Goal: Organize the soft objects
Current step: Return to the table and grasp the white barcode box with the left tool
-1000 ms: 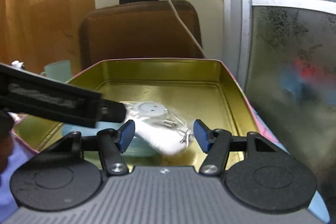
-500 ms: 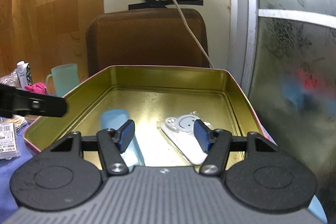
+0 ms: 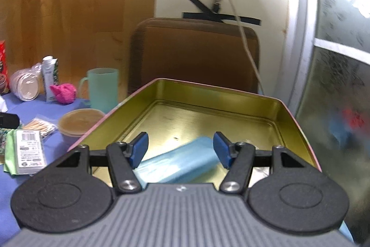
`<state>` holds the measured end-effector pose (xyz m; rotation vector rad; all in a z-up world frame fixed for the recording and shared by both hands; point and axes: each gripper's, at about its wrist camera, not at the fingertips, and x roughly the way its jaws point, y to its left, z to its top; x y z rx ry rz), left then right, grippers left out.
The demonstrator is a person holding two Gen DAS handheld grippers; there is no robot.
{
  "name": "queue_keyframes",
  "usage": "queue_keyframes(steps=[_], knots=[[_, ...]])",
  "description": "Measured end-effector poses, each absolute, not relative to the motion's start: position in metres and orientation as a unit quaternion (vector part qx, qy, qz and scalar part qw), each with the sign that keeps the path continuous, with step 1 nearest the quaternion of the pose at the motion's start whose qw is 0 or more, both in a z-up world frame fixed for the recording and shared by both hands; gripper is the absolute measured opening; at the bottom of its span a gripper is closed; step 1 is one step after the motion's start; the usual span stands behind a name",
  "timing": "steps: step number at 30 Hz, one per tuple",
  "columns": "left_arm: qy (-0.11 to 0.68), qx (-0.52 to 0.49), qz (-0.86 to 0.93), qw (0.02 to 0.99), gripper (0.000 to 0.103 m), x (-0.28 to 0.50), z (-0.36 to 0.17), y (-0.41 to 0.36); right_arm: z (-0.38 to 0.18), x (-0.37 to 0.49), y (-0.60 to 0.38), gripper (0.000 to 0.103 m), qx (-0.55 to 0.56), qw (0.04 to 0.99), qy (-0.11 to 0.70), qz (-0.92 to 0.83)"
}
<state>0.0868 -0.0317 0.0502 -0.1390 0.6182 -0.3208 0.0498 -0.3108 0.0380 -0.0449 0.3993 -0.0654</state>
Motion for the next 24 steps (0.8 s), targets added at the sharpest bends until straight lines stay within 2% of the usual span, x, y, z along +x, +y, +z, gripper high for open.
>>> queue_keyframes(steps=[12,24], knots=[[0.311,-0.097,-0.056,0.944,0.091,0.082,0.011,0.067,0.047,0.064,-0.222,0.064,-0.068,0.974,0.204,0.077],[0.299,-0.113,-0.041,0.947,0.094,0.084,-0.001,0.083,0.024,0.09,-0.151,0.064,-0.069,0.943,0.268,0.186]])
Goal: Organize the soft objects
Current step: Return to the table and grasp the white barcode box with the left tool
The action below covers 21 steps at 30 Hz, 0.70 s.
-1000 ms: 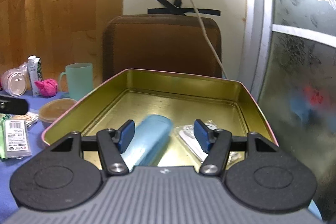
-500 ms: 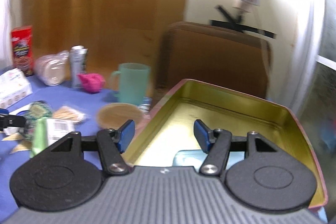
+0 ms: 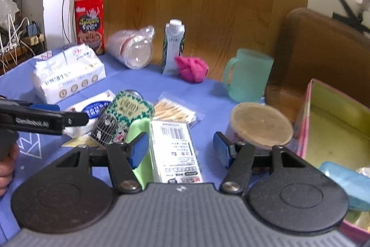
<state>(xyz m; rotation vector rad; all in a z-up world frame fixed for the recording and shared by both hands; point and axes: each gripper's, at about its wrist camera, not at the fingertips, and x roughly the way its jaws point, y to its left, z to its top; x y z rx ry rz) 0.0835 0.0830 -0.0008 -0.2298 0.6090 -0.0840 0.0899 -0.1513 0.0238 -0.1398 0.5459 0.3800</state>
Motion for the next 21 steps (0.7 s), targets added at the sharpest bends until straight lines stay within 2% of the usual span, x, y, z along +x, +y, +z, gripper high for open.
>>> queue_keyframes(steps=[8,15,21], knots=[[0.304,-0.106,-0.04,0.946,0.093,0.084,-0.002,0.081,-0.005,0.109,-0.162,0.065,-0.002,0.922,0.335,0.196],[0.306,-0.09,-0.032,0.947,0.093,0.084,-0.003,0.076,-0.009,0.09,-0.165,0.06,0.009,0.932,0.312,0.184],[0.301,-0.083,-0.024,0.95,0.093,0.076,-0.001,0.075,-0.014,0.056,-0.18,0.06,-0.015,0.941,0.294,0.165]])
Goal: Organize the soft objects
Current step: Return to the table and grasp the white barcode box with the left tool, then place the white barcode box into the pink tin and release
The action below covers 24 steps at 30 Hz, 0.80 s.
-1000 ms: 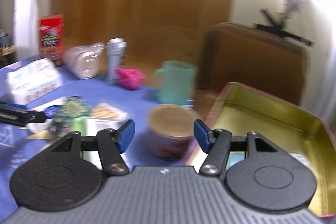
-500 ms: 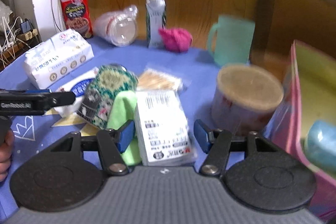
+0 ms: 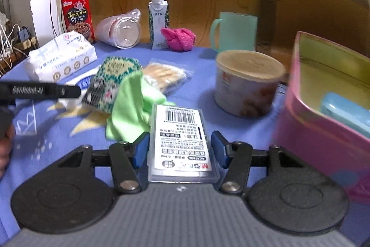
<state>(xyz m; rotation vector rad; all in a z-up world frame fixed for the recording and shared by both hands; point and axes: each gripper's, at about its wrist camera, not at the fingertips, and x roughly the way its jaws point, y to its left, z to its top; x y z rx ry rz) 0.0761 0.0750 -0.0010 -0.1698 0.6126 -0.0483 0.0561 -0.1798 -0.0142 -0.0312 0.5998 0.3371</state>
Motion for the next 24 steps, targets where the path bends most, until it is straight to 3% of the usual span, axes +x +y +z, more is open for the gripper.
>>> queue_keyframes(steps=[10,18,20,22,24], knots=[[0.308,-0.076,-0.125,0.94,0.093,0.031,0.027,0.029,-0.018,0.005,-0.214,0.062,-0.002,0.942,0.287,0.176],[0.417,-0.112,-0.257,0.865,0.093,0.051,0.026,-0.043,-0.019,-0.002,-0.229,0.058,0.066,0.937,0.279,0.198],[0.439,-0.134,-0.277,0.844,0.083,0.058,0.025,-0.052,-0.019,-0.003,-0.242,0.058,0.117,0.929,0.278,0.214],[0.45,-0.134,-0.294,0.833,0.056,0.062,0.026,-0.065,-0.016,-0.005,-0.249,0.058,0.144,0.927,0.266,0.221],[0.455,-0.132,-0.31,0.824,0.049,0.068,0.031,-0.079,-0.011,-0.009,-0.252,0.058,0.147,0.932,0.248,0.218]])
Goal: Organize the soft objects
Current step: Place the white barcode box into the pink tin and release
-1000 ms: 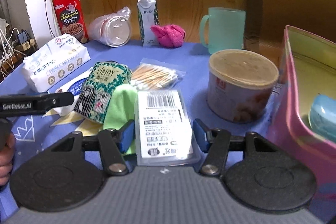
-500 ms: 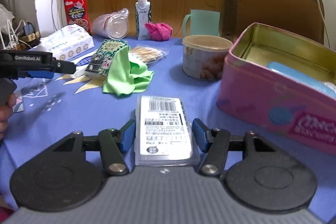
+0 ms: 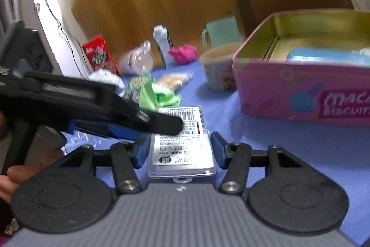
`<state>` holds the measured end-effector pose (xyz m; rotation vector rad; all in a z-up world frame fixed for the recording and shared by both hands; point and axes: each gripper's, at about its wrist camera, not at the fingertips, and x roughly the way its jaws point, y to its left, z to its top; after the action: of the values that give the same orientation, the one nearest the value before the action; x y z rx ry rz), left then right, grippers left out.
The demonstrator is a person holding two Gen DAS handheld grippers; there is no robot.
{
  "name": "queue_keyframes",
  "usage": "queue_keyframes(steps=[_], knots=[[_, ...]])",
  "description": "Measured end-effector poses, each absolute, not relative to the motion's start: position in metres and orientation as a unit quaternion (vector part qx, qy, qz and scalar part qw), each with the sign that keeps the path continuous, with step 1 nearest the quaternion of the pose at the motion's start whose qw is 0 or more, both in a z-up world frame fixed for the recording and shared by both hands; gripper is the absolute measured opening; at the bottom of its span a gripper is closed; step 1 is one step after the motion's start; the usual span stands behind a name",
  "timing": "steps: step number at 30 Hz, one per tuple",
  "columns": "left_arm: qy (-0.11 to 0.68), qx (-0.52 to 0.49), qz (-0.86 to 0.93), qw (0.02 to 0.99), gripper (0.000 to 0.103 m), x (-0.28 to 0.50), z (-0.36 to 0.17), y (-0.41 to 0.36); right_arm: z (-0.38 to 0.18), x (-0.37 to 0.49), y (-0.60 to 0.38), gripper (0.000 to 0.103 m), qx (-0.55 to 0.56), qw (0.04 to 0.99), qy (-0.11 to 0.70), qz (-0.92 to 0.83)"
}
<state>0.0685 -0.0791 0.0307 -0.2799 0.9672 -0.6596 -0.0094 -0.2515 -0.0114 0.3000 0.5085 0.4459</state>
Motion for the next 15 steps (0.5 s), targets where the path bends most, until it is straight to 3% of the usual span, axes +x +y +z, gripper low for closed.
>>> queue_keyframes(steps=[9,15], knots=[[0.394,-0.056,-0.372,0.839,0.045,0.074,0.082,-0.165,0.019,-0.025,-0.283,0.059,0.101,0.976,0.138,0.132],[0.371,-0.015,-0.378,0.848,0.046,0.096,0.083,-0.231,0.024,-0.007,-0.32,0.059,0.104,0.985,0.122,0.059]])
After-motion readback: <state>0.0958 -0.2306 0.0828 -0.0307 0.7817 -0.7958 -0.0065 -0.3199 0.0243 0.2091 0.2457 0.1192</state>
